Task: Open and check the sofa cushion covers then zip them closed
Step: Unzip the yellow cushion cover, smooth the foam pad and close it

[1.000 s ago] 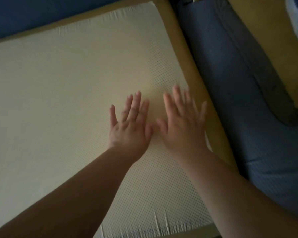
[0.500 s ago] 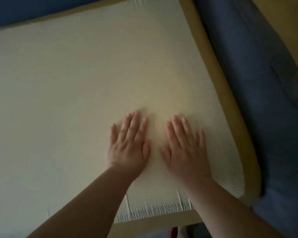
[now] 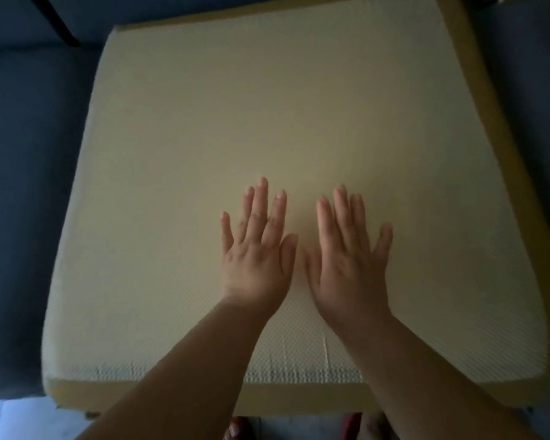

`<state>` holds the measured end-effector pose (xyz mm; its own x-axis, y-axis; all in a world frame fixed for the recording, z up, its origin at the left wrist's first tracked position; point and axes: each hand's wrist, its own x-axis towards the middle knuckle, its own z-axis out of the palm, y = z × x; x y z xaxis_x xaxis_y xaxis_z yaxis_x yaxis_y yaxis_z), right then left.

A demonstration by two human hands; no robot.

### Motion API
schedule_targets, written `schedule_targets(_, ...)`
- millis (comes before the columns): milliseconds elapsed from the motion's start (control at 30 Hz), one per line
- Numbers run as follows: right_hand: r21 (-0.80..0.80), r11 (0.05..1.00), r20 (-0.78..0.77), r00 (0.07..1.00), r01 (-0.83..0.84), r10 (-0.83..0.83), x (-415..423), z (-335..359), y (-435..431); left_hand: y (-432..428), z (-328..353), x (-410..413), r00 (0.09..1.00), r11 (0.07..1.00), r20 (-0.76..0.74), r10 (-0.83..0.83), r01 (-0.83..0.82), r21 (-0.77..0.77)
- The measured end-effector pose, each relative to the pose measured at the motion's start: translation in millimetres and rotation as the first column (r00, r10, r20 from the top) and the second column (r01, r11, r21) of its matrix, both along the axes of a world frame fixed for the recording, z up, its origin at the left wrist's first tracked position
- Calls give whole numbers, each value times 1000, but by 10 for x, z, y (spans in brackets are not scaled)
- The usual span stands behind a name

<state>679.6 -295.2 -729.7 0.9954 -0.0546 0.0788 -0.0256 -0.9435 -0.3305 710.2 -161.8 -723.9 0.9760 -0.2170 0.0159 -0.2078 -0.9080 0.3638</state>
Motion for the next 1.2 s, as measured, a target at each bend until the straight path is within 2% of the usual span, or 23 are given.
schedule_targets(67, 30, 995, 25, 996, -90, 90, 27, 32, 333, 356, -88, -95, 998, 997, -19, 65, -64, 48)
schedule_targets(133, -26, 984, -70, 982, -178, 176, 27, -128, 639, 741, -232, -196, 990, 991, -112, 87, -75, 114)
schedule_targets(200, -62, 980, -173, 969, -187, 174, 8, -239, 818, 1027, -271, -244, 990, 992, -135, 35, -18, 121)
schedule_targets(267, -27, 987, -109, 982, -156, 152, 66, -179, 969, 1190, -147, -183, 996, 994, -47, 73, -68, 85)
schedule_targets(367, 5, 970, 37, 969, -244, 243, 120, 45, 1363, 1515, 56, -166, 964, 959, 72, 257, -264, 103)
schedule_targets(400, 13, 956, 31, 956, -292, 291, 99, 31, 1530, 1691, 33, -224, 950, 942, 41, 309, -311, 125)
schedule_targets(467, -35, 932, -58, 932, -361, 359, 12, -136, 1754, 1921, -95, -346, 927, 922, -137, 350, -316, 224)
schedule_targets(500, -89, 916, -114, 918, -391, 380, -42, -246, 1855, 2036, -168, -412, 913, 919, -209, 350, -291, 265)
schedule_targets(567, -164, 893, -191, 902, -419, 388, -81, -407, 1859, 2094, -271, -461, 911, 925, -241, 335, -270, 267)
schedule_targets(733, -190, 900, -155, 917, -393, 368, -42, -433, 1894, 2132, -305, -448, 934, 942, -194, 301, -259, 215)
schedule_targets(967, -198, 904, -158, 923, -379, 352, -58, -420, 1908, 2138, -255, -454, 934, 953, -225, 279, -241, 182)
schedule_targets(1033, -132, 920, -120, 927, -370, 355, -82, -294, 1881, 2116, -153, -545, 959, 968, -168, 229, -206, 143)
schedule_targets(1133, -72, 951, 37, 952, -301, 304, -294, -106, 1676, 1951, -12, -764, 991, 987, 32, 131, -133, 89)
schedule_targets(1200, -126, 944, 19, 951, -304, 309, -546, -136, 1444, 1829, -58, -941, 994, 986, 8, 112, -112, 121)
